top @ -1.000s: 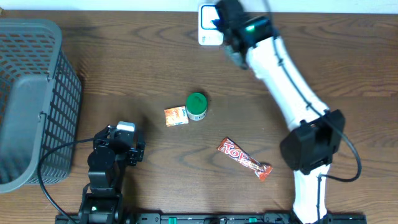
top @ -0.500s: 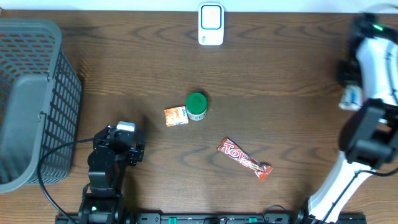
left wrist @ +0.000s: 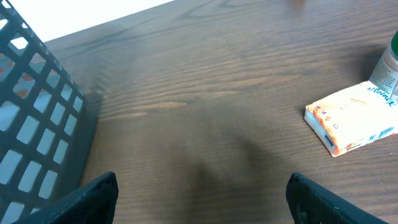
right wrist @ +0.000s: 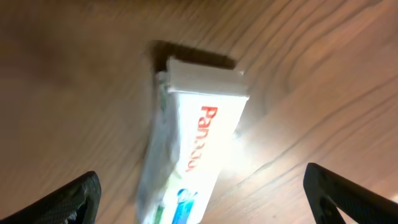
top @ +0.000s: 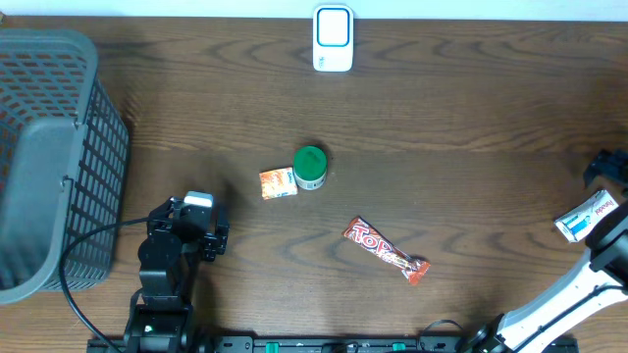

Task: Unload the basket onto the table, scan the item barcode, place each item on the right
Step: 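Carry the Panadol box to the right table edge and release it, then reach the right gripper down to the red TOP bar and grasp it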

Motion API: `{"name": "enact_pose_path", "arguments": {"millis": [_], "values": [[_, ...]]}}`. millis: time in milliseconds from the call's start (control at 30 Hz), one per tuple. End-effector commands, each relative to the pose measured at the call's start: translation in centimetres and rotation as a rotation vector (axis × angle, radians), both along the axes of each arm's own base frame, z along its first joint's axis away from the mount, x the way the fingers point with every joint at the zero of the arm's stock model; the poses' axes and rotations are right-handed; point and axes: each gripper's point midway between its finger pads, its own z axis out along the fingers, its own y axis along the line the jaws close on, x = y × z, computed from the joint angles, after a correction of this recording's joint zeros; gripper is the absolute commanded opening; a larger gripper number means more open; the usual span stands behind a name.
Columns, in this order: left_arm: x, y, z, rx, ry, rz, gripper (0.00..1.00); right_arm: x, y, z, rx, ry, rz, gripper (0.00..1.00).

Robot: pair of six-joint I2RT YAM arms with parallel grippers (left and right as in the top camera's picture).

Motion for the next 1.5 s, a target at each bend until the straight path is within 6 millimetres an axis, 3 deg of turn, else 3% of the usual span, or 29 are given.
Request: {"name": "enact_pose_path", "arguments": {"millis": [0, 167, 233, 367, 467, 567, 700, 800, 1033, 1267, 1367, 1467], "values": [[0.1, 0.1, 0.3, -0.005, -0.009, 0.009, 0.87, 4.9, 2.7, 4.7, 0.122, -0.242, 0.02, 0.99], [0.1, 0.1, 0.3, -0.005, -0.009, 0.009, 0.87, 8.1, 10.2, 11.4, 0.326, -0.42, 0.115, 0.99], [0.0, 0.1, 0.2, -0.005, -0.009, 0.009, 0.87, 8.0, 13.7, 13.2, 0.397, -0.427, 0.158, 0.99], [0.0, 0.1, 0.2, -0.005, -0.009, 0.009, 0.87, 6.7, 19.1, 14.5, 0.46, -0.353, 0.292, 0.99], [0.0, 0.1, 0.2, -0.005, -0.009, 0.009, 0.87, 6.5, 23.2, 14.7, 0.485, -0.306, 0.421, 0.91], [0.0, 0.1, 0.2, -0.005, -0.009, 0.009, 0.87, 5.9, 28.2, 14.2, 0.523, -0.247, 0.536, 0.92], [0.0, 0.1, 0.2, -0.005, -0.009, 0.009, 0.87, 4.0, 34.1, 12.3, 0.557, -0.121, 0.693, 0.91], [0.0, 0.1, 0.2, -0.005, -0.009, 0.009, 0.87, 1.9, 37.0, 10.4, 0.558, -0.004, 0.779, 0.9], [0.1, 0.1, 0.3, -0.005, -0.009, 0.009, 0.87, -3.2, 41.1, 6.2, 0.584, 0.166, 0.899, 0.86], [0.1, 0.1, 0.3, -0.005, -0.009, 0.009, 0.87, -8.7, 41.7, 2.8, 0.564, 0.182, 0.903, 0.91], [0.0, 0.1, 0.2, -0.005, -0.009, 0.009, 0.87, -10.1, 41.9, 1.6, 0.556, 0.138, 0.914, 0.99], [0.1, 0.1, 0.3, -0.005, -0.009, 0.009, 0.87, -10.9, 42.2, -0.5, 0.544, 0.093, 0.919, 0.99]]}}
